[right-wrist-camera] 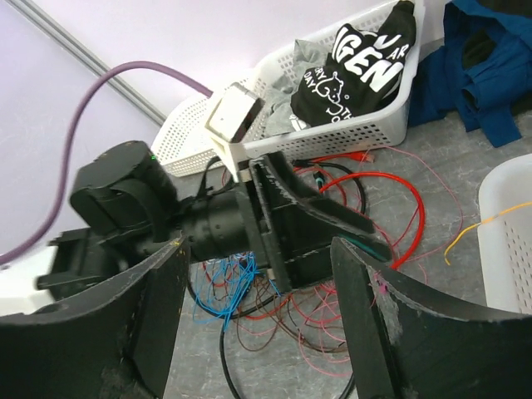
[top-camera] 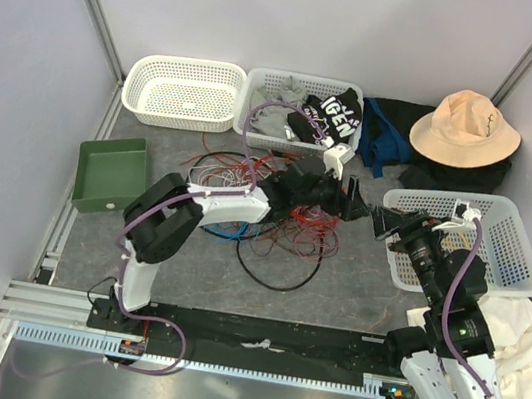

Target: Untangle the cables

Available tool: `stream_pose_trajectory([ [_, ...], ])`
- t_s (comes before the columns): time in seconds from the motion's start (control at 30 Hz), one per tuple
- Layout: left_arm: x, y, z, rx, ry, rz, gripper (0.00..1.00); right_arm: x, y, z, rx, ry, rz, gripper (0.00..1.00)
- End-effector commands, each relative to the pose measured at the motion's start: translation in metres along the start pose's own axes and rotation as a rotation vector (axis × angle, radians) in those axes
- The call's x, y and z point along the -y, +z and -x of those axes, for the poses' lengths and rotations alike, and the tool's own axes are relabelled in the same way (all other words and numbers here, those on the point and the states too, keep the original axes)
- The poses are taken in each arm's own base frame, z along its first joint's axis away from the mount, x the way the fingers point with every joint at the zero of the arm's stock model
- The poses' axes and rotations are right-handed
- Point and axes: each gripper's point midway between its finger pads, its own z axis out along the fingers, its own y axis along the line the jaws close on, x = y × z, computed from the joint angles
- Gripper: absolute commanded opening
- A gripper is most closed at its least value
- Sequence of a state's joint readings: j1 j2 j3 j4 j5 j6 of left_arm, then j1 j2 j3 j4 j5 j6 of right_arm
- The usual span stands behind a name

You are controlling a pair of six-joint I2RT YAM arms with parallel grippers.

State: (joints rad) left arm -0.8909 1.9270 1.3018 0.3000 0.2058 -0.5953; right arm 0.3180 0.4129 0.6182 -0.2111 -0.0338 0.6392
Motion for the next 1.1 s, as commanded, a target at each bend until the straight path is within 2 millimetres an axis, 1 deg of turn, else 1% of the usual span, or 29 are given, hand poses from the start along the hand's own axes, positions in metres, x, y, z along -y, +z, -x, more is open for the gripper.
stream_pose_trajectory([
  [0.0,0.048,0.019,0.041,0.127,0.158,-0.284,0.8,-0.011,-0.004,0.018,0.049,-0.02,0.016,0.76],
  [0.03,0.041,0.028,0.033,0.109,0.161,-0.291,0.79,-0.012,-0.004,0.018,0.049,-0.019,0.02,0.76],
  [0.07,0.038,0.034,0.034,0.115,0.164,-0.295,0.78,-0.013,-0.005,0.019,0.051,-0.017,0.023,0.77],
  [0.1,0.042,0.037,0.04,0.128,0.169,-0.317,0.74,-0.013,-0.004,0.02,0.052,-0.017,0.024,0.77],
  [0.13,0.038,0.044,0.029,0.099,0.167,-0.342,0.73,-0.014,-0.004,0.02,0.052,-0.017,0.028,0.77],
  [0.2,0.038,0.047,0.031,0.109,0.171,-0.366,0.7,-0.017,-0.006,0.023,0.056,-0.02,0.035,0.76],
  [0.23,0.037,0.048,0.029,0.107,0.178,-0.375,0.69,-0.018,-0.006,0.023,0.053,-0.023,0.036,0.77],
  [0.33,0.029,0.052,0.023,0.113,0.186,-0.378,0.68,-0.024,-0.007,0.027,0.055,-0.026,0.049,0.77],
  [0.37,0.022,0.056,0.019,0.106,0.178,-0.369,0.67,-0.025,-0.007,0.028,0.059,-0.026,0.049,0.77],
  [0.4,0.019,0.058,0.018,0.103,0.169,-0.366,0.65,-0.026,-0.008,0.03,0.061,-0.023,0.051,0.77],
  [0.47,0.015,0.061,0.016,0.1,0.159,-0.377,0.63,-0.026,-0.007,0.03,0.059,-0.024,0.052,0.77],
  [0.6,0.006,0.071,0.003,0.08,0.125,-0.385,0.59,-0.027,-0.007,0.03,0.055,-0.032,0.052,0.77],
  [0.7,0.006,0.074,0.001,0.081,0.112,-0.401,0.57,-0.023,-0.006,0.032,0.065,-0.037,0.031,0.77],
  [0.73,0.005,0.076,-0.003,0.071,0.107,-0.404,0.56,-0.022,-0.006,0.03,0.06,-0.036,0.027,0.77],
  [0.87,0.006,0.079,-0.003,0.072,0.098,-0.42,0.53,-0.021,-0.006,0.032,0.066,-0.042,0.02,0.77],
  [0.97,0.01,0.078,-0.002,0.072,0.094,-0.439,0.43,-0.019,-0.005,0.032,0.065,-0.045,0.012,0.77],
  [1.0,0.011,0.077,-0.002,0.073,0.094,-0.442,0.35,-0.018,-0.005,0.032,0.068,-0.044,0.005,0.77],
  [1.07,0.014,0.073,0.0,0.076,0.094,-0.452,0.26,-0.017,-0.005,0.032,0.07,-0.046,-0.002,0.77],
])
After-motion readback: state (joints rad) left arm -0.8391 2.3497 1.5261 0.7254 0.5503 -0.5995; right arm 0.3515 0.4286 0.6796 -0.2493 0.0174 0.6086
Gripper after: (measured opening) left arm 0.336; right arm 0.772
